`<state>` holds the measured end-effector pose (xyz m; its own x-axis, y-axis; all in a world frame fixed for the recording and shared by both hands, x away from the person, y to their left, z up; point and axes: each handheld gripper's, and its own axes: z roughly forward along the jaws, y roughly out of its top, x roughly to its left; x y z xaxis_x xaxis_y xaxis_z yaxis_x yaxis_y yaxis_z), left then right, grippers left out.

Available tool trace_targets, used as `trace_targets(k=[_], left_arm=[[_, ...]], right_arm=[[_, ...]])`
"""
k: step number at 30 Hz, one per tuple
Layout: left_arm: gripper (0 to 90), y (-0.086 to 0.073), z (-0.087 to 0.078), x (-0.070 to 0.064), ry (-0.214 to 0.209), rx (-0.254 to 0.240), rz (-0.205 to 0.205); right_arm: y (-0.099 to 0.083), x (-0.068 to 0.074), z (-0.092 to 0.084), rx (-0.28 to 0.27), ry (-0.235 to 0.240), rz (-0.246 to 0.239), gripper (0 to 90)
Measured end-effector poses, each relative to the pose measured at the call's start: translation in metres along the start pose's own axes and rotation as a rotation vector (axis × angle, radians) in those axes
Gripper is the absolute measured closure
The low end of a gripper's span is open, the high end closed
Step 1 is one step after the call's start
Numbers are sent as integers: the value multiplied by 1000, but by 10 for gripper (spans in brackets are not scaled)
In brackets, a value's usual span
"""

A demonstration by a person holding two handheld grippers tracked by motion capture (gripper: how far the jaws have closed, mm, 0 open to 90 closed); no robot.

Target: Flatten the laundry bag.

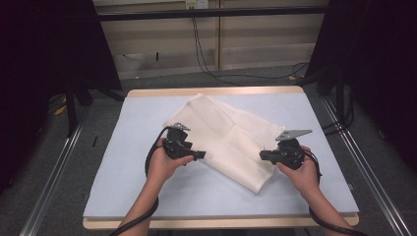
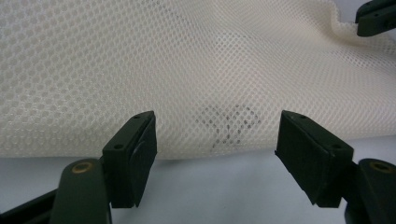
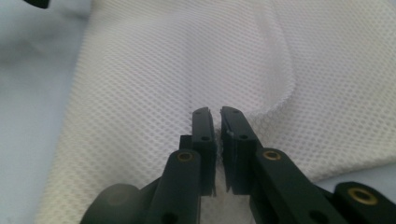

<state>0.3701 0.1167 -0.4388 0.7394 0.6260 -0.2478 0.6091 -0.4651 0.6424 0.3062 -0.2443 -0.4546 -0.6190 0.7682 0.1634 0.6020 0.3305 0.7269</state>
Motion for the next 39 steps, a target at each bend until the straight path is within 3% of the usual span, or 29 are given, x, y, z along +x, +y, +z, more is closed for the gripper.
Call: trace_targets(k=[2,4,5,6,8,10,11,12,13,14,15,17,20,26,27,34,39], left_arm=[[289,0,1,0,-5,0,0],[310,1,6,-3,-29,13,-9],[323,1,6,-4,-31,22,-10],[328,1,6,-3,-36,38,9],[345,1,7,-5,-41,30,8],[344,1,6,-6,-34,23,2],[344,1,6,-6,-34,27,1],[345,0,6,-5,-39,27,7],[344,0,6,-5,-39,32,11],[344,0,6,-5,-39,32,11],[343,0,6,-5,-35,31,12],[343,0,6,-7,-35,22,8],[337,1,7,-8,-35,22,12],[335,3,8,-11,-38,22,19],[335,5,8,-13,-40,8,6],[327,15,7,-18,-55,-6,3],[307,27,20,-30,-76,7,-4]], right_arm=[[-2,-5,2,9,-39,21,782],[-3,-9,2,-3,-64,47,672],[-3,-13,4,11,-110,56,629],[-4,-16,5,20,-124,51,629],[-8,-25,10,37,-150,62,578],[-10,-30,11,29,-90,100,620],[-11,-32,12,27,-84,108,631],[-12,-32,13,32,-81,112,682],[-12,-33,14,46,-63,123,791],[-12,-33,14,46,-63,123,791],[-9,-33,13,49,-29,117,854],[-4,-28,10,43,-32,94,862],[3,-19,5,14,6,58,866],[20,14,0,-24,65,-84,867],[21,19,1,-21,71,-104,866],[12,44,13,1,95,-194,866],[3,55,23,20,97,-249,866]])
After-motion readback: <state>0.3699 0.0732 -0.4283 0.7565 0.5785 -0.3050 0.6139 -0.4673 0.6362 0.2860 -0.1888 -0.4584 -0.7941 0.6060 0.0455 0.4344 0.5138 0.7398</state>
